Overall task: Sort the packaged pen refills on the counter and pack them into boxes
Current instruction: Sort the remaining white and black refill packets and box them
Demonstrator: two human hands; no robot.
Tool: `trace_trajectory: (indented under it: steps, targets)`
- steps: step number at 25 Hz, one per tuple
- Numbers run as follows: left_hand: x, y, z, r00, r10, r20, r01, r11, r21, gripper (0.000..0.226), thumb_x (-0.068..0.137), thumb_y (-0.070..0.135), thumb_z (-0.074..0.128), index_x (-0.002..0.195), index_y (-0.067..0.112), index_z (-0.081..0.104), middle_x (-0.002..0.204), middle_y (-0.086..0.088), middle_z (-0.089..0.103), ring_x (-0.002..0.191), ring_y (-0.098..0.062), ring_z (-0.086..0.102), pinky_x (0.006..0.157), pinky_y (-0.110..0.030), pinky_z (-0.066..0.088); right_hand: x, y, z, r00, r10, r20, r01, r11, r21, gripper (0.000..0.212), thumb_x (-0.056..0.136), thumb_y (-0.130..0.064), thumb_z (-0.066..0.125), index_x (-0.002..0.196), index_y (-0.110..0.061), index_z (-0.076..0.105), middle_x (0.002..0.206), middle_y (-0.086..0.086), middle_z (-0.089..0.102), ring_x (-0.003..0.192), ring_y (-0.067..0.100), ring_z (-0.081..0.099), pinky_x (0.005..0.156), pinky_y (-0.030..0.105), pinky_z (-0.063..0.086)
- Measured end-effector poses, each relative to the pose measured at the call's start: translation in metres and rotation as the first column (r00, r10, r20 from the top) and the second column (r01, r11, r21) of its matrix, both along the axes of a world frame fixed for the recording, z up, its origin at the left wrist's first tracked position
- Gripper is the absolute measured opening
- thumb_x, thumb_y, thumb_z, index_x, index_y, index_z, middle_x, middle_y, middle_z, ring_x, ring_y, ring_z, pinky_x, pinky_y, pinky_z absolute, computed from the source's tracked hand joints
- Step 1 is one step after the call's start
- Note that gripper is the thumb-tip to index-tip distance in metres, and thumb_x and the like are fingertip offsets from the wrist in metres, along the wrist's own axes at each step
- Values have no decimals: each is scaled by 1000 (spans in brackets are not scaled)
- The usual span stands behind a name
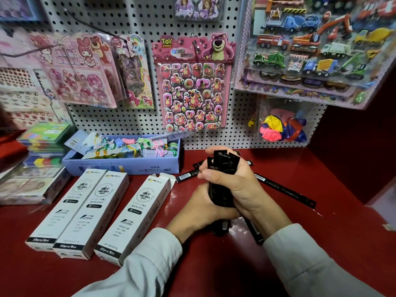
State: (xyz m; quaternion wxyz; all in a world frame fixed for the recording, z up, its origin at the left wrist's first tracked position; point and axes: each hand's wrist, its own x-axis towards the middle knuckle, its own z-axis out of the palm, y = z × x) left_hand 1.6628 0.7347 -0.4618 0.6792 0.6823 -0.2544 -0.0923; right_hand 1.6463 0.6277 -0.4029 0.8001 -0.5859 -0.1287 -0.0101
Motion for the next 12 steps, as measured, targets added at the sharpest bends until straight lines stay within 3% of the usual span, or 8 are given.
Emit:
trace_trajectory:
  steps: [3, 5, 7, 9, 11, 12]
  targets:
    - [-3, 0, -9, 998, 62, 11, -63, 998, 30, 40, 58, -4, 77, 85, 25, 69, 78, -4, 73, 74, -12, 69, 66, -31, 57, 0, 1, -3, 997, 19, -73, -24, 998, -65, 38, 67, -4, 77, 103, -10, 67, 92, 13, 72, 89, 32, 67, 90, 41, 53]
    - [-2, 0, -11, 995, 95, -30, -95, 995, 12, 30, 58, 1, 78, 79, 22, 70, 72, -2, 71, 68, -13, 66, 63, -31, 54, 1, 1, -2, 994, 15, -110, -17, 1000, -19, 27, 69, -4, 77, 94, -11, 71, 79, 11, 70, 73, 28, 68, 73, 36, 58]
    - [0, 0, -7, 993, 98, -62, -100, 995, -30, 30, 57, 8, 83, 81, 22, 72, 77, 0, 72, 73, -14, 66, 69, -32, 54, 1, 1, -1, 997, -10, -82, 11, 1000, 20, 20, 73, -6, 76, 88, -18, 73, 69, 5, 66, 61, 17, 64, 61, 29, 56]
    - [2, 0, -3, 998, 5, -56, -6, 1000, -10, 46, 59, 5, 84, 92, 34, 70, 82, 4, 73, 78, -11, 69, 71, -30, 57, 0, 0, -3, 999, 24, -39, -25, 1000, -20, 23, 73, -5, 75, 90, -20, 71, 69, -2, 60, 60, 9, 58, 61, 21, 50]
    - [-3, 0, -1, 991, -106, -87, 110, 993, 50, 57, 64, -2, 80, 90, 46, 66, 74, 5, 71, 63, -10, 68, 58, -25, 55, -1, 1, -7, 993, 82, -85, -85, 996, -25, 25, 73, -2, 76, 92, -15, 67, 67, -4, 57, 57, 7, 54, 60, 21, 47]
    - [-6, 2, -1, 983, -138, -121, 147, 987, 72, 50, 67, -2, 80, 85, 43, 67, 66, 2, 68, 52, -11, 63, 51, -24, 52, -1, 2, -9, 990, 93, -107, -94, 996, -4, 23, 74, -1, 75, 91, -14, 66, 65, -3, 57, 56, 9, 54, 60, 23, 46]
